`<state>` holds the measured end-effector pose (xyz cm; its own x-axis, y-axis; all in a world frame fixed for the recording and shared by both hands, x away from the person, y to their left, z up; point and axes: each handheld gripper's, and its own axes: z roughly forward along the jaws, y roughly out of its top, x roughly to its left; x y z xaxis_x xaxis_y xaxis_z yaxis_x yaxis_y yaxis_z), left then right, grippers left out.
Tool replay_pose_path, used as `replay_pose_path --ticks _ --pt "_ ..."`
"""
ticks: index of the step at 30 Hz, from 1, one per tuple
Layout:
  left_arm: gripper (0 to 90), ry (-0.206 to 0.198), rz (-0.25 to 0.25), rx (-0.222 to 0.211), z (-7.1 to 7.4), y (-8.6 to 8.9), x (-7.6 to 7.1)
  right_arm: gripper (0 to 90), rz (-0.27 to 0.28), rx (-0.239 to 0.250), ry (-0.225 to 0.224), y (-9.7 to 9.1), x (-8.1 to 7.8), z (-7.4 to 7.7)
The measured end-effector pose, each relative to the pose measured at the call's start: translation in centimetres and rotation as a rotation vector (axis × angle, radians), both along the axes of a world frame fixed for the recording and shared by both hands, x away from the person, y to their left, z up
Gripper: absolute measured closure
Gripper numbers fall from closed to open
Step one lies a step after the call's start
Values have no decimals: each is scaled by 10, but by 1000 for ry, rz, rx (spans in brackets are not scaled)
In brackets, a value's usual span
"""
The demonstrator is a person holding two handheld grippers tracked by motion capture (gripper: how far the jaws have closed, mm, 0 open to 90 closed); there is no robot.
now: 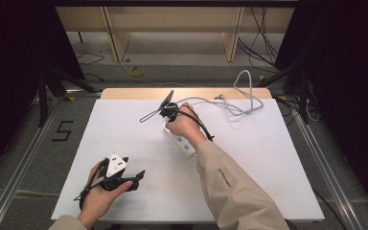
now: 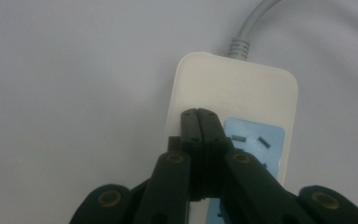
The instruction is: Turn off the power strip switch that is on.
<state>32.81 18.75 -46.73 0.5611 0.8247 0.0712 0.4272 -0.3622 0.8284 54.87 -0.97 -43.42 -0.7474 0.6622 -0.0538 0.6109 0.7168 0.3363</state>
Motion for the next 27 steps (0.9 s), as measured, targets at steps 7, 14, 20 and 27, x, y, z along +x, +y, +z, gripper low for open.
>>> replay_pose_path --ticks 7,14,20,27 --pt "241 0 -1 1 0 0 0 900 0 -5 2 1 0 0" --pt "241 -2 1 1 0 1 0 900 2 3 3 -1 0 0" --pt "242 0 1 1 0 1 0 900 3 12 -9 -2 -1 0" --pt "241 0 2 -2 0 2 0 900 -15 76 -36 -8 -4 7"
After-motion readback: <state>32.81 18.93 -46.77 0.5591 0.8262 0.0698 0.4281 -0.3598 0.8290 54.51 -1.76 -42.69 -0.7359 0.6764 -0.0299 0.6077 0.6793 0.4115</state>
